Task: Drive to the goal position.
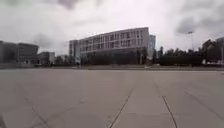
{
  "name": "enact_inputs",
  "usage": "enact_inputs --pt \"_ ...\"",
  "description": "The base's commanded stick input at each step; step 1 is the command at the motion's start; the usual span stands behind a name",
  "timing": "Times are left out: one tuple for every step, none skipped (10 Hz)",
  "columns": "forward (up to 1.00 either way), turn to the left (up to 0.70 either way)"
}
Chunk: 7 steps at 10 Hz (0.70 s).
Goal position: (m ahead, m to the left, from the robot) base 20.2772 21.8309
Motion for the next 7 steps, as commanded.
enact_inputs --pt "0.70 0.14" --pt "0.70 0.14" --pt "0.70 0.14" --pt "0.70 0.14" --pt "0.70 0.14" --pt "0.70 0.14" --pt "0.70 0.14"
